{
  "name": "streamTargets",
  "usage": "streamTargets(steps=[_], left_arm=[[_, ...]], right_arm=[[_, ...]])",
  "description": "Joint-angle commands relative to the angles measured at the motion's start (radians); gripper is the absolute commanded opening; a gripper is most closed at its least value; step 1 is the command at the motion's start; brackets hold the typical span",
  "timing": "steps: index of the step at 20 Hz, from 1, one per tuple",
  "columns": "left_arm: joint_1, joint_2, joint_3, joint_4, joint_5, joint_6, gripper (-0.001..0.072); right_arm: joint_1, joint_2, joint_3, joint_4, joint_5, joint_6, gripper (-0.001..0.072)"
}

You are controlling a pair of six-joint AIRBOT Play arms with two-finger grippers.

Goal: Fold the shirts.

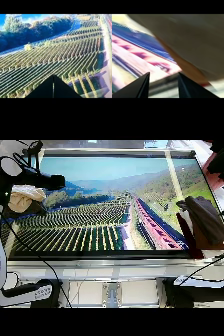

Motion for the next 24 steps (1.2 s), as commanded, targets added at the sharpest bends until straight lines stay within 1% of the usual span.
streamTargets(steps=[1,5,7,10,13,14,15,16,24], left_arm=[[0.000,0.000,0.001,0.000,0.003,-0.012,0.0016],[0.000,0.000,0.001,-0.043,0.003,-0.011,0.0016],[0.000,0.000,0.001,-0.072,0.002,-0.011,0.0015],[0.000,0.000,0.001,-0.074,0.000,-0.011,0.0016],[0.000,0.000,0.001,-0.074,-0.001,-0.011,0.0016],[0.000,0.000,0.001,-0.074,0.000,-0.010,0.0015],[0.000,0.000,0.001,-0.074,0.000,-0.010,0.0016],[0.000,0.000,0.001,-0.074,0.000,-0.010,0.0015],[0.000,0.000,0.001,-0.074,-0.019,-0.005,0.0015]], right_arm=[[0.154,0.002,0.001,0.304,-0.151,-0.075,0.0411],[0.490,0.002,-0.051,0.268,-0.359,-0.171,0.0411],[0.668,0.002,-0.113,0.193,-0.499,-0.192,0.0411],[0.906,0.002,-0.212,-0.079,-0.729,-0.192,0.0411],[1.063,0.002,-0.283,-0.384,-0.867,-0.183,0.0408],[1.092,0.002,-0.295,-0.445,-0.879,-0.181,0.0362],[1.114,0.001,-0.299,-0.474,-0.877,-0.178,0.0228],[1.130,0.001,-0.299,-0.479,-0.875,-0.183,0.0139],[1.152,0.001,-0.299,-0.465,-0.878,-0.185,0.0141]])
